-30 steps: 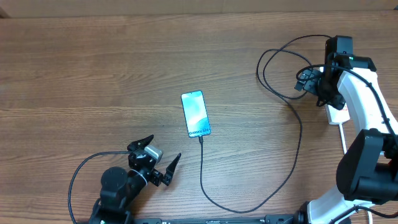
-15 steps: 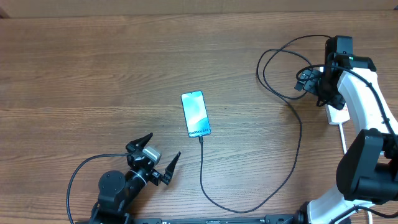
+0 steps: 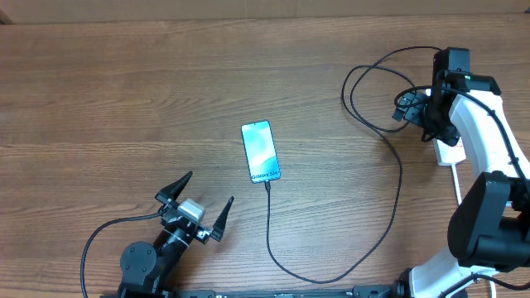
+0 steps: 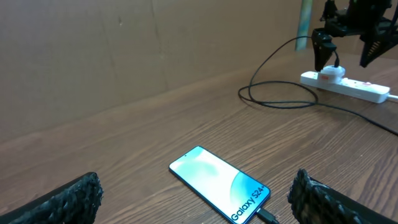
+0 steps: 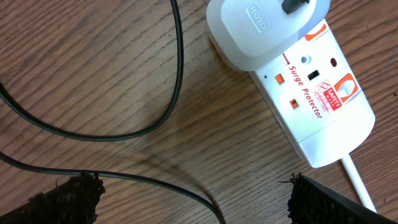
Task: Plug charger to phone and switch on socket
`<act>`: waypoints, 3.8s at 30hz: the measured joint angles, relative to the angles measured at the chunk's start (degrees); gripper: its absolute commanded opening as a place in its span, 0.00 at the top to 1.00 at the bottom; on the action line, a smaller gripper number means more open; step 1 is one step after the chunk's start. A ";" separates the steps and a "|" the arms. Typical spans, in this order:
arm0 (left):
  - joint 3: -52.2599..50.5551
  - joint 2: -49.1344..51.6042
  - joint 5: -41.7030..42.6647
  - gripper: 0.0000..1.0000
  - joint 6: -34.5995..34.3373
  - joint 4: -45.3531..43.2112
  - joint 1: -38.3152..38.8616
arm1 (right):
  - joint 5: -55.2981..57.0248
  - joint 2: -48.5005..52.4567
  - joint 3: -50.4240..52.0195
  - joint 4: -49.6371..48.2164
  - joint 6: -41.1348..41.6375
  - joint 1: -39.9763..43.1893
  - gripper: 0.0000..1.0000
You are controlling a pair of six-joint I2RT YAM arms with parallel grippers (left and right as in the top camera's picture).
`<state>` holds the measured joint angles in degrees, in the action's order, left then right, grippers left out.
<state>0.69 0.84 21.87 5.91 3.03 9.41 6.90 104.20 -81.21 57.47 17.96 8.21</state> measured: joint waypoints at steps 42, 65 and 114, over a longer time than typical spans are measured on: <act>0.00 0.00 0.02 0.00 -1.16 -0.02 -2.82 | 0.02 0.00 0.00 0.00 0.00 0.02 0.00; 0.00 0.00 0.02 0.00 -1.22 -0.02 -2.82 | 0.02 0.00 0.00 -0.02 0.00 0.02 0.00; 0.00 0.00 0.02 0.00 -1.31 -0.02 -2.82 | 0.00 0.00 0.00 0.02 0.02 0.02 0.00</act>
<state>0.69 0.84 21.89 4.60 3.01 6.59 6.90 104.20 -81.21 57.49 17.98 8.23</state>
